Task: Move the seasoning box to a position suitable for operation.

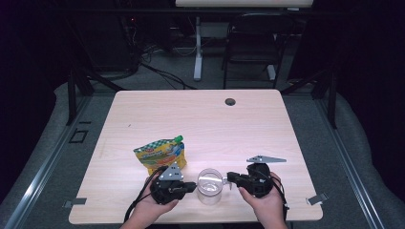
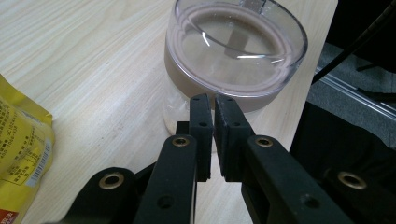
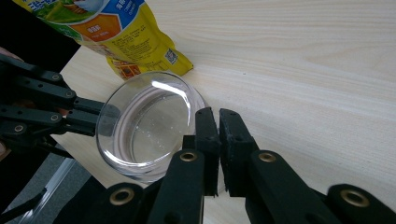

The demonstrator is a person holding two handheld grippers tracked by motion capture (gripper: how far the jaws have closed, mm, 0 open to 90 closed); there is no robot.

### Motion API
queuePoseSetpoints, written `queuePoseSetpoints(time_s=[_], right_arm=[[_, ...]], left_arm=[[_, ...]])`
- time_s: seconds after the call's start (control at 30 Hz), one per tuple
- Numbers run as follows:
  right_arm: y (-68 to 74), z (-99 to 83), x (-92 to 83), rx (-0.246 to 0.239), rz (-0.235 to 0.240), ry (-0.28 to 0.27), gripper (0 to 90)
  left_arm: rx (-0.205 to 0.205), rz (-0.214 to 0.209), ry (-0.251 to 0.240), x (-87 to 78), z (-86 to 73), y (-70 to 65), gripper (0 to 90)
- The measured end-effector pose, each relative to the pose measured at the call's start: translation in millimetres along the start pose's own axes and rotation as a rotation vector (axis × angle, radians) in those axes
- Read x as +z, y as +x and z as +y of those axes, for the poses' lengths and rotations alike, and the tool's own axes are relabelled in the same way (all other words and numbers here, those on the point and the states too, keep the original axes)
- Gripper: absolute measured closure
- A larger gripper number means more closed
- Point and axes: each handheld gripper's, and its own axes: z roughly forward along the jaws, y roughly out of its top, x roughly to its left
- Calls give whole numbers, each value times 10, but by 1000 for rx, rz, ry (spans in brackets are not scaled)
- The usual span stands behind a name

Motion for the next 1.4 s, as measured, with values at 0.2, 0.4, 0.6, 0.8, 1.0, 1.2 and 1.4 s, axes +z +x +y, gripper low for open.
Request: queuePoseSetpoints(time_s=[0.2,0.4,0.6,0.8,1.0,1.2,1.4], right_arm=[[2,-2,0,-2,-4,0,868],[-1,-3,0,0,-4,-1,867],[-2,-11,8,-2,-4,-3,837],[18,-24,-2,-13,-19,-9,763],[78,-28,-65,-48,-13,-7,676],[138,-53,-112,-107,-25,2,617],[165,-89,-153,-123,-23,8,599]], left_arm=[[10,-8,-4,0,8,-18,862],[9,-8,-9,2,13,-22,860],[9,-13,-18,0,30,-33,859],[13,-11,-24,-13,57,-42,851],[23,-20,-33,-15,100,-67,850],[25,-24,-37,-21,133,-70,847],[29,-22,-38,-30,173,-78,845]])
